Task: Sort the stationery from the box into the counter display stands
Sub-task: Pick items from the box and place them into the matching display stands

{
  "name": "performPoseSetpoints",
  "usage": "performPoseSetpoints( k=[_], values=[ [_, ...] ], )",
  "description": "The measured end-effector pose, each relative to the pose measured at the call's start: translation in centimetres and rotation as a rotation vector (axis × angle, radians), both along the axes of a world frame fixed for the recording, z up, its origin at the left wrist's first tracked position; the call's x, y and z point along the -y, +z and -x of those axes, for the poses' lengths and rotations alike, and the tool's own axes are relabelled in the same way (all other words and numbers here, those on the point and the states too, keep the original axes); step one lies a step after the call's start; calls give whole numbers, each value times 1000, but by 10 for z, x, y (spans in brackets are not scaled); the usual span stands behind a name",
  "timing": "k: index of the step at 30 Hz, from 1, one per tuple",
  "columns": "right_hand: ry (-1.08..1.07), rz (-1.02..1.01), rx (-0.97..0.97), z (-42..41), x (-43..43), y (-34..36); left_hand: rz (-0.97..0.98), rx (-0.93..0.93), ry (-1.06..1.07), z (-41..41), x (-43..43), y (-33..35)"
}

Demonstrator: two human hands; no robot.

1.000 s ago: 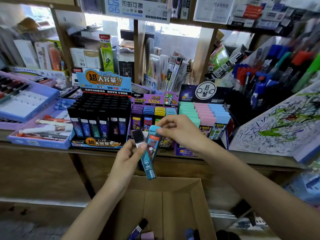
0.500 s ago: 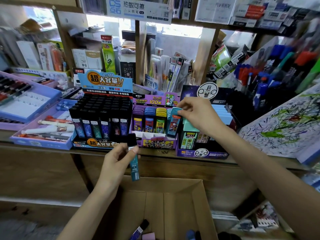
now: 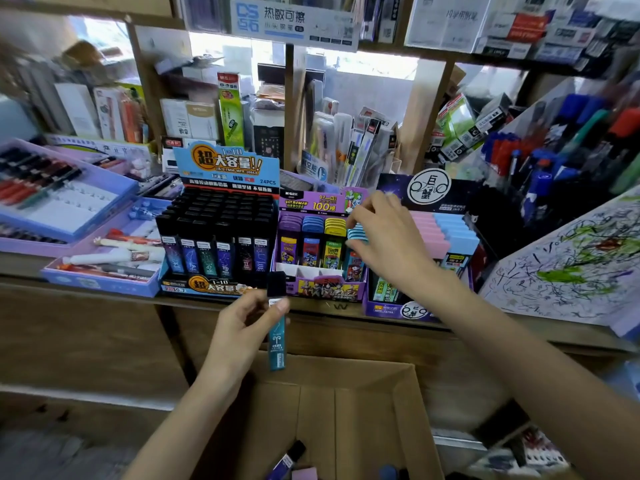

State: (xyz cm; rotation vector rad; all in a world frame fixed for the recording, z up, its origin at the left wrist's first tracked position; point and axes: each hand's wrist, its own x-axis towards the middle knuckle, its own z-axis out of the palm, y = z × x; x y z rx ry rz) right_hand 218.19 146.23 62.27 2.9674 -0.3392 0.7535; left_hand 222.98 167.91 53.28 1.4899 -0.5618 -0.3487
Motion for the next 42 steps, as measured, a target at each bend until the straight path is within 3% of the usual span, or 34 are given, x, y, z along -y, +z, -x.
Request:
performPoseSetpoints(
  k=[4,6,13,16,18,20,39,42],
  values=[
    [292,-586,-96,1,-52,-2,40,41,17,-6,-3,12],
    [365,-763,-153,-3,-75,-9,43,95,18,-10,-5,20],
    [393,-998,-43,-32,-97,-10,-46,220,47,-31,-31,37],
    [343,-1093,99,-48,-90,-1,-328,535,213,-56,-48,29],
    [298,-1078,181,-60,-86,2,-488,744,265,-73,-58,22],
    [242,-1043,205,-69,-83,-1,-565,789,246,-87,-65,13],
    [107,-837,146,-90,-103,-36,-578,784,284,-98,-65,-17],
    [67,-626,69,-93,-104,-33,-628,784,252,-100,-65,-14]
  ],
)
